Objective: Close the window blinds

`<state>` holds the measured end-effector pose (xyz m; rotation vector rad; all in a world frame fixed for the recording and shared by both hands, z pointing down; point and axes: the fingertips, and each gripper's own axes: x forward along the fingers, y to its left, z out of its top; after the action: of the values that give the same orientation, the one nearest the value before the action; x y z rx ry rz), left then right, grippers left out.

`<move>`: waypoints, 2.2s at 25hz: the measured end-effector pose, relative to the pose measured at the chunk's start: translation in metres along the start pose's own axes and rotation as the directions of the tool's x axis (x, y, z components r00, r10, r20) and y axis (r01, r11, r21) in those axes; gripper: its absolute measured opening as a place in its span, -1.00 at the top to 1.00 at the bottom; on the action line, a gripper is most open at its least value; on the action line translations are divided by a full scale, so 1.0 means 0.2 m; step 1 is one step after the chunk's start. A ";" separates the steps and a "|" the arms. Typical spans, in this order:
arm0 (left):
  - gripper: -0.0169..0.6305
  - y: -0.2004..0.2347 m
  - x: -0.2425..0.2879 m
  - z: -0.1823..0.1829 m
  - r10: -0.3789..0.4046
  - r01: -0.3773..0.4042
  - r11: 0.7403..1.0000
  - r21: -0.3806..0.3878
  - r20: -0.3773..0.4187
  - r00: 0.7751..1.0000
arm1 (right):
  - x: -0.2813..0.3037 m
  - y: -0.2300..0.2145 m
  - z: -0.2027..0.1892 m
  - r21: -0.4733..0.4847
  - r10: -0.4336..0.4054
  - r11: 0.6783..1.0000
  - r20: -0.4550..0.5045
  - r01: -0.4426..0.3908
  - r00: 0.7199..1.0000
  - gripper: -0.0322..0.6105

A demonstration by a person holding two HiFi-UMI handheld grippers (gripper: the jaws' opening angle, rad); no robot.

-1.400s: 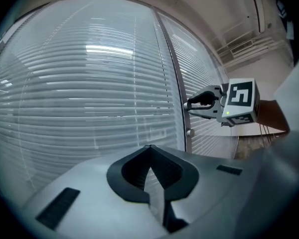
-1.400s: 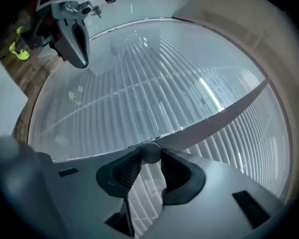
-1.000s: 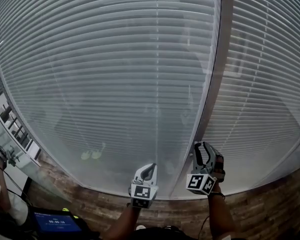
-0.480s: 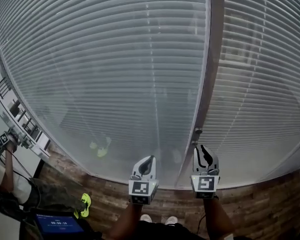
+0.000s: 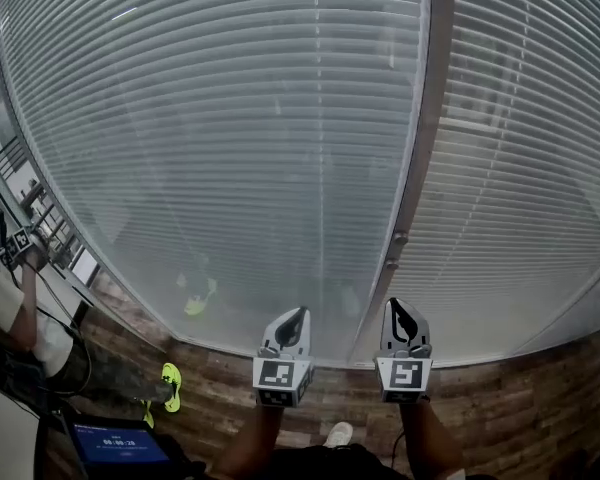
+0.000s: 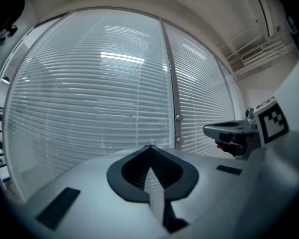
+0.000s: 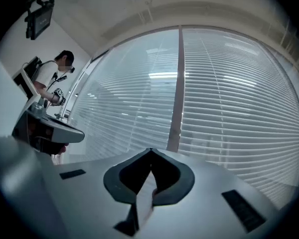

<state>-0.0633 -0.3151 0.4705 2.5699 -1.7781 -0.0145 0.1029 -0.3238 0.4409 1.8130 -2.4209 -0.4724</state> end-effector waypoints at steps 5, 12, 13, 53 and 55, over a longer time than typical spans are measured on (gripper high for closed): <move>0.97 0.02 -0.26 -0.04 -0.023 0.023 1.000 0.002 0.028 0.999 | -0.20 0.18 0.03 0.033 -0.027 0.999 0.022 0.026 0.999 0.89; 0.97 0.06 -0.61 -0.07 -0.033 0.033 0.999 -0.021 0.017 0.999 | -0.52 0.35 0.05 0.145 -0.074 0.986 -0.056 0.082 0.996 0.89; 0.97 0.05 -0.65 -0.08 -0.038 0.038 0.999 -0.014 0.016 0.999 | -0.57 0.37 0.04 0.149 -0.079 0.985 -0.066 0.088 0.995 0.89; 0.97 -0.82 -1.80 -0.23 -0.021 0.021 0.999 -0.026 -0.003 1.000 | -1.92 0.55 0.08 0.117 0.043 0.992 -0.032 -0.039 0.999 0.89; 0.97 -0.82 -1.82 -0.23 -0.024 0.024 0.999 -0.024 0.001 1.000 | -1.96 0.56 0.09 0.113 0.044 0.993 -0.036 -0.039 0.998 0.89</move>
<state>-0.0369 0.0842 0.5120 2.5747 -1.7369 -0.0360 0.1112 0.0784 0.5037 1.7917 -2.5012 -0.3008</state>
